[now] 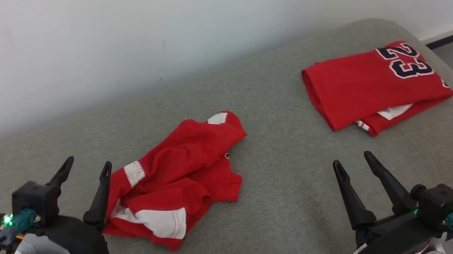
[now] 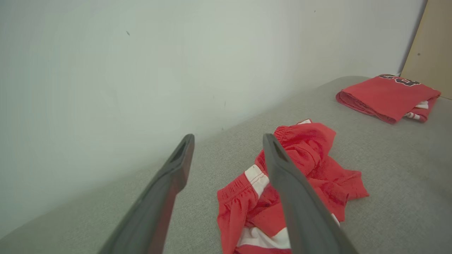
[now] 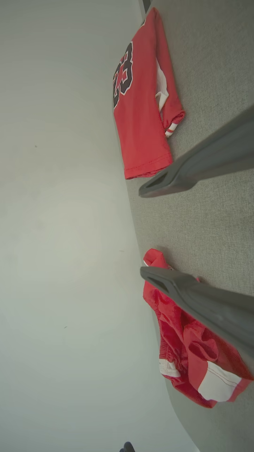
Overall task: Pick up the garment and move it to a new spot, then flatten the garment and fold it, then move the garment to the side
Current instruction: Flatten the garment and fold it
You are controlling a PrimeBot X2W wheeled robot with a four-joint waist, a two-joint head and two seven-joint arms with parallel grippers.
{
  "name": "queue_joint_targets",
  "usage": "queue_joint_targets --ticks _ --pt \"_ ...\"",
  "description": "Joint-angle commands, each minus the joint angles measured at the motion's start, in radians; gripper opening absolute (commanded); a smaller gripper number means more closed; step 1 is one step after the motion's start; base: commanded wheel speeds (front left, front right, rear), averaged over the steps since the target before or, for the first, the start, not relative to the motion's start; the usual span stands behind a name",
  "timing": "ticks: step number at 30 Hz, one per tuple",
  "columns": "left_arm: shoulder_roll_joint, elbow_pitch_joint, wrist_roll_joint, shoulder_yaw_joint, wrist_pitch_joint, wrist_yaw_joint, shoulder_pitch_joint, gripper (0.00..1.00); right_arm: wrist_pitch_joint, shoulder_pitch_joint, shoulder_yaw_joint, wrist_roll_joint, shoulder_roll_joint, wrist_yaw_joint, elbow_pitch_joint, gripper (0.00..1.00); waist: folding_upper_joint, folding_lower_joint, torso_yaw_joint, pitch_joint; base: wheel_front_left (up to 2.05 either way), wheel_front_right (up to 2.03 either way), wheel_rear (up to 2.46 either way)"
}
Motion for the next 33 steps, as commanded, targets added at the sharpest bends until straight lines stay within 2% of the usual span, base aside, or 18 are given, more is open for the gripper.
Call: queue_joint_targets --ticks 1,10,18,19,20,26,28,33 --pt "0.003 0.007 -0.013 -0.009 0.008 -0.004 -0.014 1.00 -0.001 -0.007 0.002 0.009 -0.001 -0.003 -0.003 1.00 -0.0001 -0.0001 -0.050 0.044 0.00 0.00 0.00" --pt "0.080 0.161 -0.117 -0.215 0.083 -0.005 -0.178 1.00 -0.001 -0.044 0.038 0.037 -0.001 -0.003 -0.009 1.00 -0.0001 -0.0001 -0.127 0.102 0.00 0.00 0.00" --pt "0.102 0.327 -0.193 -0.361 0.094 -0.005 -0.266 1.00 -0.001 -0.058 0.039 0.041 -0.001 -0.003 -0.006 1.00 -0.0001 -0.0001 -0.145 0.118 0.00 0.00 0.00" --pt "0.095 0.349 -0.216 -0.366 0.084 -0.005 -0.272 0.40 -0.001 -0.056 0.036 0.040 -0.001 -0.003 -0.006 1.00 -0.0001 -0.0001 -0.143 0.115 0.00 0.00 0.00" --pt "0.094 0.358 -0.220 -0.378 0.076 -0.005 -0.277 0.00 -0.001 -0.054 0.032 0.038 -0.001 -0.003 -0.006 1.00 -0.0001 -0.0001 -0.139 0.113 0.00 0.00 0.00" --pt "0.101 0.376 -0.321 -0.388 -0.026 -0.004 -0.290 0.00 -0.001 -0.025 0.013 0.023 -0.001 -0.003 -0.005 1.00 -0.0001 -0.0001 -0.077 0.085 0.00 0.00 0.00" --pt "0.116 0.366 -0.317 -0.386 -0.058 -0.004 -0.289 0.00 -0.001 -0.013 0.003 0.019 -0.001 -0.003 -0.004 1.00 -0.0001 -0.0001 -0.046 0.075 0.00 0.00 0.00" --pt "0.148 0.320 -0.375 -0.337 -0.116 0.014 -0.219 0.00 -0.001 -0.004 0.000 0.005 -0.001 -0.003 0.000 1.00 -0.0001 -0.0001 0.026 0.058 0.00 0.00 0.00"
